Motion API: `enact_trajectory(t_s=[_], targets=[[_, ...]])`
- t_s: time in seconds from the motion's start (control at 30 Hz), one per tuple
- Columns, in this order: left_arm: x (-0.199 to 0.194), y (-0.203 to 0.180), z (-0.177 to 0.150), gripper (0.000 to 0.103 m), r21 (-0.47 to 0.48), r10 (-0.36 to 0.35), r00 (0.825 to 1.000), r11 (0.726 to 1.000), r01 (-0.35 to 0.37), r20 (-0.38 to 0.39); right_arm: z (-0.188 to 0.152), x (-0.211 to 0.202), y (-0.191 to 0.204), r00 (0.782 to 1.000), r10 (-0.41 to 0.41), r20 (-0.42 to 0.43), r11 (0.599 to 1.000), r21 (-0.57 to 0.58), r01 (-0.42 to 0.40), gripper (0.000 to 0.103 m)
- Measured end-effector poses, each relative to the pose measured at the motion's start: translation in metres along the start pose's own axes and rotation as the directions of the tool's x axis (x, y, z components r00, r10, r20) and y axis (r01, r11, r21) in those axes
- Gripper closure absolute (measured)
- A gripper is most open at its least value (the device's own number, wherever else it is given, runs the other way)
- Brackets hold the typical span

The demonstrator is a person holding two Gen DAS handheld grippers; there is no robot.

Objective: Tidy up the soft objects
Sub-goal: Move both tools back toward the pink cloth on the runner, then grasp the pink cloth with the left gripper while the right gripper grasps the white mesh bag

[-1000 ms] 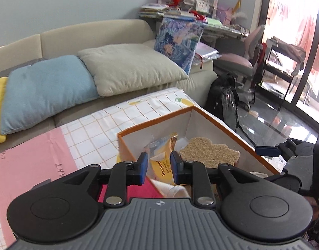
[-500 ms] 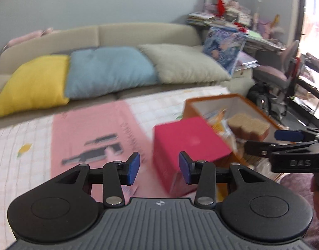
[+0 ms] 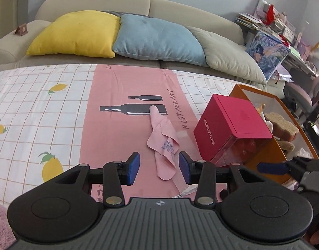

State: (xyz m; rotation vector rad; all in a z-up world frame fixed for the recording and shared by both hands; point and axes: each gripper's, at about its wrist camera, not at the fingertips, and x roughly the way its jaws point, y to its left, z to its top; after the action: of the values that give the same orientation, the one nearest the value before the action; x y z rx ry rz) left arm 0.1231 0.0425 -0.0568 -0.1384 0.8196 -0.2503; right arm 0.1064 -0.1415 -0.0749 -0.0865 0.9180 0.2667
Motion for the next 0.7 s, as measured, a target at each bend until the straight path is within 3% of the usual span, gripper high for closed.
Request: enact_trajectory(t_s=[0.33,0.7], targets=[[0.030,0.035,-0.005,0.054,-0.089,-0.014,0.999,0.996,0.011,-0.032,0.005,0.042,0.011,0.994,-0.058,-0.096,0.998,-0.021,0.056,0.013],[0.076,0.053,-0.010,0.054,-0.055,-0.024,0.995,0.998,0.019,-0.096,0.008,0.087,0.000,0.984,-0.093,-0.154,0.990,0.087,0.107,0.013]])
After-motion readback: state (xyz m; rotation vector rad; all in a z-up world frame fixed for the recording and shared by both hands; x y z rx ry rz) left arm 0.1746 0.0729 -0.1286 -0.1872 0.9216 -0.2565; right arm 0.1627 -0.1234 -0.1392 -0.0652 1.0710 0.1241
